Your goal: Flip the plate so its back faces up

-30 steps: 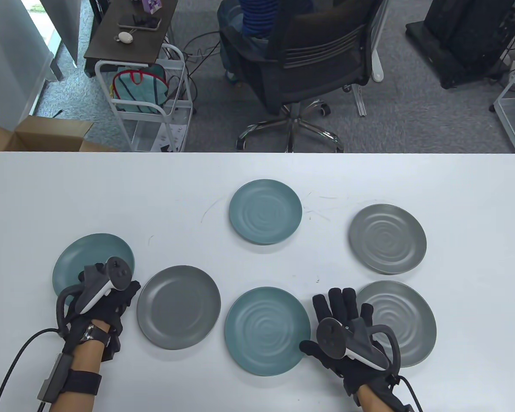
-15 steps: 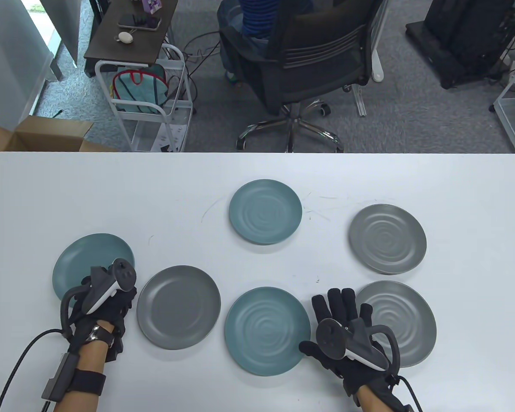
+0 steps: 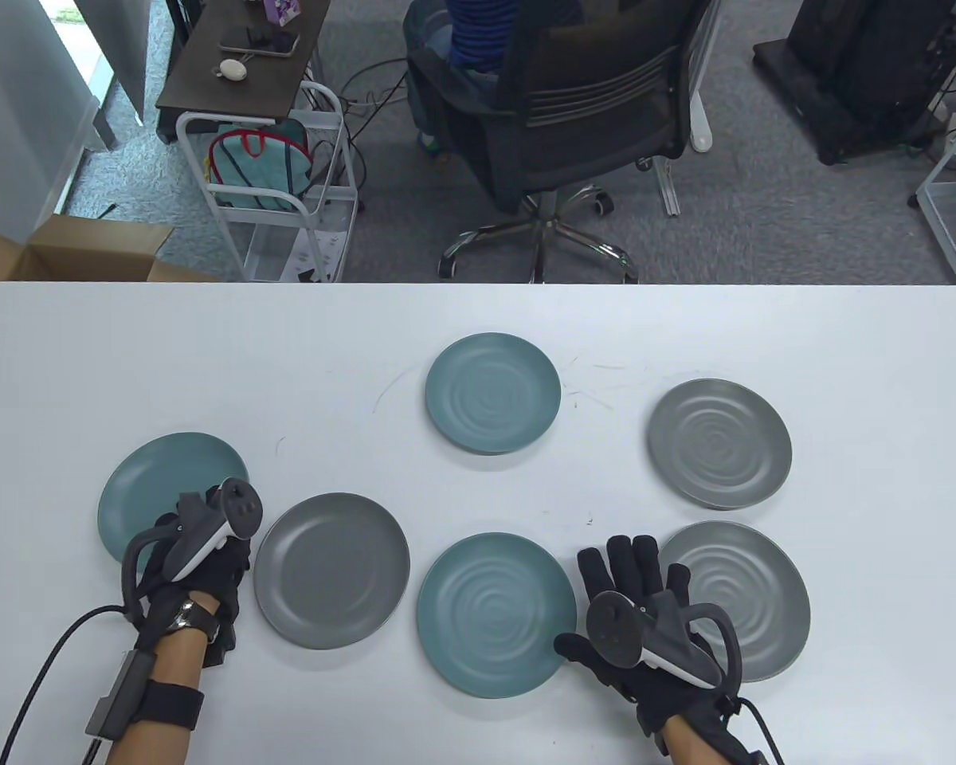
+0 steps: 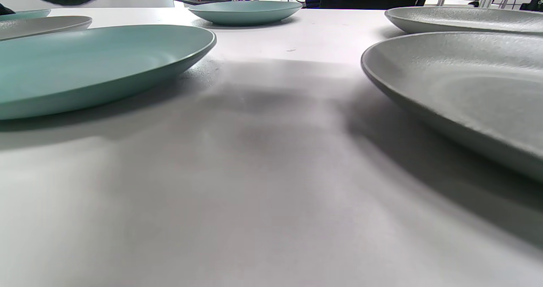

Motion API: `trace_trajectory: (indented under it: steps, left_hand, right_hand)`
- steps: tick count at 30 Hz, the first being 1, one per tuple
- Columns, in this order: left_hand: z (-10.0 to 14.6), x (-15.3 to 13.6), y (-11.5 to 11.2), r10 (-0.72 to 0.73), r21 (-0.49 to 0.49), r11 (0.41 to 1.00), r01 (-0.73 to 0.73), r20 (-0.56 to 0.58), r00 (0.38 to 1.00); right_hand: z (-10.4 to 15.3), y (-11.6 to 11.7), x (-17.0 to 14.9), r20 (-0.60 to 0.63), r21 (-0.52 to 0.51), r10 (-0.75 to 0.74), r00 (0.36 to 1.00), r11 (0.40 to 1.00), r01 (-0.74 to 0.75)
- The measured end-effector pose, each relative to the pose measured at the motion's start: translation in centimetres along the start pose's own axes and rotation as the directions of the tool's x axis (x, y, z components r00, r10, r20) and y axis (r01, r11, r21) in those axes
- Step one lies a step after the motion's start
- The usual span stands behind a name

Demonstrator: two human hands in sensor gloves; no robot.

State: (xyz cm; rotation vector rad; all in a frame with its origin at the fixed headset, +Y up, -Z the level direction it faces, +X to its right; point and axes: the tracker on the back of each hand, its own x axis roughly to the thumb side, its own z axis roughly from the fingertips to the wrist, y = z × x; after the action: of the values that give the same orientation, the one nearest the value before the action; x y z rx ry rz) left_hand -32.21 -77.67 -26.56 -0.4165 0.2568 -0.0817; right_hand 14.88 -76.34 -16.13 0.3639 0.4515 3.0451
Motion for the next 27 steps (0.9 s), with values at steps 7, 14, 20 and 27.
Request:
trace_trajectory:
  steps: [7, 14, 20, 27]
  left_hand:
    - [0.4, -0.1, 1.3, 0.062, 0.024, 0.998, -0.062, 0.013, 0.998]
    - [1.2, -0.1, 2.7, 0.170, 0.054, 0.983, -0.173, 0.053, 0.984]
    - [1.5, -0.4, 3.8, 0.267, 0.073, 0.959, -0.272, 0.078, 0.961]
    - [1.9, -1.0, 4.9, 0.373, 0.103, 0.918, -0.384, 0.110, 0.921]
  right_hand:
    - [0.0, 0.0, 0.0, 0.008, -0.001, -0.009, 1.000, 1.000, 0.009]
    - [0.1, 0.0, 0.1, 0.023, -0.002, -0.016, 1.000, 1.000, 0.016]
    - [0.2, 0.1, 0.3, 0.034, -0.004, -0.021, 0.999, 1.000, 0.021]
    - [0.2, 0.3, 0.4, 0.044, 0.007, -0.027, 0.999, 1.000, 0.027]
